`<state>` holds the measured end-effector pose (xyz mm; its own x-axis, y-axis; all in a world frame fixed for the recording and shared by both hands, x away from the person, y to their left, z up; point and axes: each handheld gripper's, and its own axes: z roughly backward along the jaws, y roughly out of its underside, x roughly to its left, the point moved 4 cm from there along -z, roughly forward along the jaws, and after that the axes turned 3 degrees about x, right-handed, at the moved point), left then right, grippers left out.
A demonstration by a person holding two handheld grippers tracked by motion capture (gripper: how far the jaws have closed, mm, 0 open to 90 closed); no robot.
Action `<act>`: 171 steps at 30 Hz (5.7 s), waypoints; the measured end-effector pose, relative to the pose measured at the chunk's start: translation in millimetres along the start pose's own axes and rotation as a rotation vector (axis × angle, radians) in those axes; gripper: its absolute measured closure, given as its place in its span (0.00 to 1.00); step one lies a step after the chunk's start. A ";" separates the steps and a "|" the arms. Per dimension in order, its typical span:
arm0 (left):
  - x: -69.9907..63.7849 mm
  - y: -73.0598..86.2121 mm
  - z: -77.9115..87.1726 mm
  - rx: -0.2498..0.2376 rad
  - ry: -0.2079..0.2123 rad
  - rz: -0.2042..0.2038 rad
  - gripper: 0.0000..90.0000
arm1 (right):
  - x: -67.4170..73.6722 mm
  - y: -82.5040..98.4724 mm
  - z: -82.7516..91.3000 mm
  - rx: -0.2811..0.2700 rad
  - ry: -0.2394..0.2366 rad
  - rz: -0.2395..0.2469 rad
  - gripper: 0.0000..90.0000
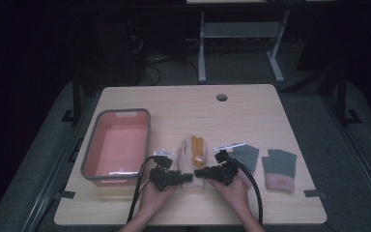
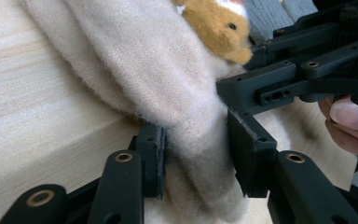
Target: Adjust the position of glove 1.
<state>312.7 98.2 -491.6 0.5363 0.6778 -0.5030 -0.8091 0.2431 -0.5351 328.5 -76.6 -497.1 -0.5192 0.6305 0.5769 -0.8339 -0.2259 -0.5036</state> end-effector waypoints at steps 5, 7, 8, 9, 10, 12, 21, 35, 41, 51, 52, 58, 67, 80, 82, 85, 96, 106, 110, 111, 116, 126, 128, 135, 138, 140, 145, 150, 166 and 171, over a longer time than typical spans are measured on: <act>0.0 -1.7 0.8 -0.011 0.006 -0.004 0.72 | 1.2 -1.3 2.5 -0.018 -0.013 0.027 0.85; 0.4 -2.0 0.8 -0.010 0.012 0.002 0.74 | 1.1 -1.7 3.1 -0.021 -0.020 0.017 0.85; 0.6 -2.2 0.8 -0.006 0.012 0.001 0.74 | 1.1 -1.6 3.2 -0.021 -0.019 0.018 0.86; 0.7 -2.2 0.9 -0.004 0.010 -0.003 0.74 | 1.2 -1.6 3.2 -0.020 -0.017 0.018 0.85; 0.6 -2.1 0.8 -0.002 0.009 -0.007 0.75 | 1.4 -1.4 3.2 -0.017 -0.014 0.014 0.85; 0.7 -1.9 0.9 0.004 0.005 -0.012 0.75 | 1.1 -1.2 3.1 -0.009 -0.004 0.012 0.80; 2.8 -0.5 0.2 -0.002 0.015 0.002 0.73 | -5.7 1.4 5.4 0.017 0.002 -0.055 0.58; 3.6 0.1 -0.2 -0.008 0.022 -0.002 0.76 | -1.3 -1.2 -3.9 -0.053 0.012 -0.074 0.85; 2.8 -0.7 0.8 -0.018 0.039 0.005 0.76 | -1.8 -2.2 0.3 -0.048 -0.038 -0.079 0.87; -3.3 -7.5 8.7 -0.037 0.047 -0.021 0.77 | 5.9 -8.6 11.9 -0.072 -0.036 -0.061 0.88; -4.6 -8.7 9.6 -0.042 0.046 -0.019 0.77 | 6.5 -9.4 12.8 -0.073 -0.035 -0.057 0.88; -9.7 -15.8 17.4 -0.062 0.058 -0.030 0.77 | 13.3 -15.6 21.2 -0.094 -0.032 -0.036 0.88; -17.1 -30.6 37.6 -0.086 0.066 -0.066 0.77 | 27.3 -29.7 35.1 -0.124 -0.045 -0.004 0.88; -18.8 -50.3 66.2 -0.124 0.081 -0.081 0.77 | 49.6 -55.1 47.0 -0.152 -0.048 0.044 0.88; -17.6 -53.8 70.8 -0.127 0.081 -0.084 0.77 | 53.3 -60.4 47.6 -0.154 -0.048 0.054 0.88; -16.7 -59.4 78.0 -0.140 0.079 -0.088 0.77 | 58.7 -68.5 49.0 -0.154 -0.045 0.062 0.88; -10.5 -78.2 104.8 -0.164 0.077 -0.102 0.77 | 75.0 -95.7 49.7 -0.170 -0.069 0.070 0.88; -3.6 -94.7 132.1 -0.189 0.064 -0.105 0.77 | 93.6 -122.9 47.8 -0.188 -0.079 0.101 0.88; 0.7 -100.2 144.4 -0.199 0.062 -0.110 0.77 | 102.8 -133.0 46.8 -0.187 -0.079 0.116 0.88; 1.6 -101.0 147.4 -0.202 0.059 -0.107 0.77 | 105.0 -135.7 45.8 -0.190 -0.078 0.124 0.88; 8.4 -103.3 161.5 -0.211 0.055 -0.105 0.77 | 116.1 -146.8 40.0 -0.188 -0.092 0.137 0.88; 26.1 -102.7 191.5 -0.228 0.034 -0.098 0.77 | 137.5 -164.9 23.5 -0.176 -0.116 0.159 0.88; 32.2 -101.0 198.5 -0.231 0.032 -0.094 0.76 | 144.0 -170.3 15.3 -0.168 -0.129 0.163 0.88; 53.5 -91.1 218.6 -0.241 0.010 -0.072 0.76 | 159.6 -180.9 -9.0 -0.148 -0.154 0.179 0.88; 60.4 -87.2 223.6 -0.240 0.002 -0.058 0.76 | 164.5 -183.2 -20.3 -0.133 -0.159 0.183 0.88; 66.1 -83.7 226.7 -0.241 -0.005 -0.044 0.76 | 167.0 -184.4 -26.9 -0.125 -0.168 0.180 0.88; 76.8 -77.2 228.4 -0.226 -0.014 -0.023 0.76 | 168.4 -185.5 -42.9 -0.096 -0.179 0.173 0.88; 88.4 -70.0 227.2 -0.212 -0.024 0.006 0.76 | 167.0 -185.4 -59.6 -0.066 -0.187 0.163 0.88; 118.5 -46.3 205.5 -0.123 -0.064 0.078 0.76 | 146.3 -170.1 -106.0 0.025 -0.201 0.117 0.88; 125.4 -38.5 195.0 -0.081 -0.088 0.094 0.76 | 138.4 -162.8 -119.1 0.066 -0.190 0.103 0.88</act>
<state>364.1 309.1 -401.7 0.4327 0.7541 -0.4942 -0.8308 0.1206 -0.5433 414.6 135.9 -411.9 -0.6229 0.4521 0.6384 -0.7819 -0.3335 -0.5267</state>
